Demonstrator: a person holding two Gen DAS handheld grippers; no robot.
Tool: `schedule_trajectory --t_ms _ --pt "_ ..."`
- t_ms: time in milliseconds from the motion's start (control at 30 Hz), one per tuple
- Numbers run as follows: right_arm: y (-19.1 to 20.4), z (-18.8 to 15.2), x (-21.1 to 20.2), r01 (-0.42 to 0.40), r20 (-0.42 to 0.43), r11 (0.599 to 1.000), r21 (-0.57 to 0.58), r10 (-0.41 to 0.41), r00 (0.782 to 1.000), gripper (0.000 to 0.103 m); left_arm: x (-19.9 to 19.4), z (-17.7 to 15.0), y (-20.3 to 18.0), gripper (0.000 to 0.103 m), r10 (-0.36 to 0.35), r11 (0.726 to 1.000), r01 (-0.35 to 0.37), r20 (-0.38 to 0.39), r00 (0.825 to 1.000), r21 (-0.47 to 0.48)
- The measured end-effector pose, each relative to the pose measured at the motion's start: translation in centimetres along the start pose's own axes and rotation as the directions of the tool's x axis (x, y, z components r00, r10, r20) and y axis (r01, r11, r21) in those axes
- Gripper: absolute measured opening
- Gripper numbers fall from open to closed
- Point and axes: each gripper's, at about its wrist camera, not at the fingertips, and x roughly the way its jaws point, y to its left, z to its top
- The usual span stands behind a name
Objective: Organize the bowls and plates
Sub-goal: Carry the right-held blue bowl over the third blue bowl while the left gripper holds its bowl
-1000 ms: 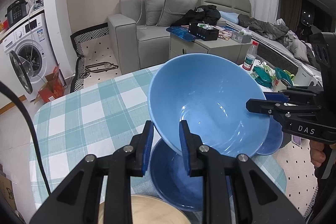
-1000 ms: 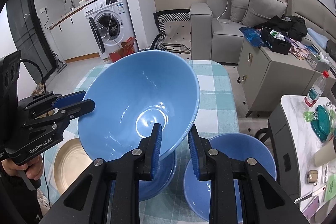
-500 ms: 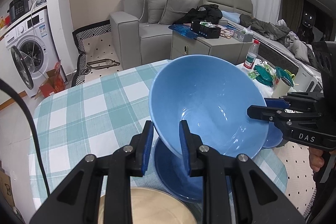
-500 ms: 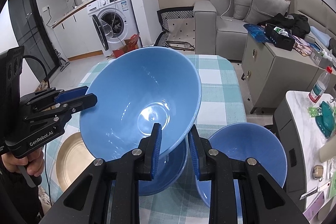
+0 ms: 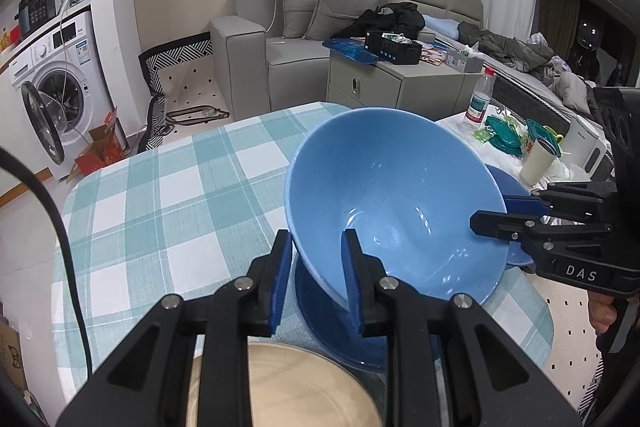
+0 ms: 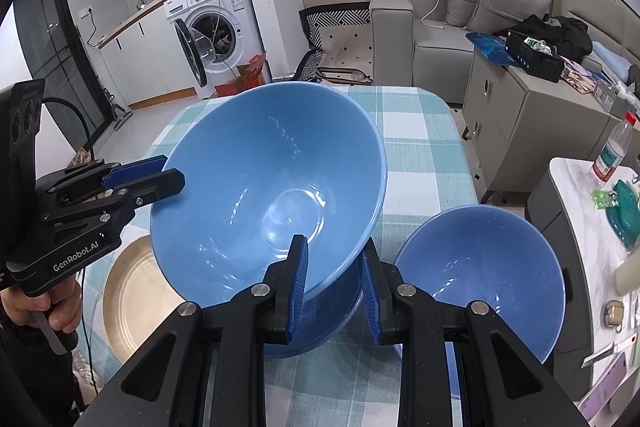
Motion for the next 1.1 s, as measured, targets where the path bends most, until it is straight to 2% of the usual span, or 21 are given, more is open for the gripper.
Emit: schedule_trajectory --t_ms 1100 --pt "0.0 -2.1 2.2 -0.029 -0.070 1.000 -0.004 0.029 0.997 0.026 1.1 -2.8 0.1 0.023 0.021 1.000 -0.021 -0.070 0.997 0.008"
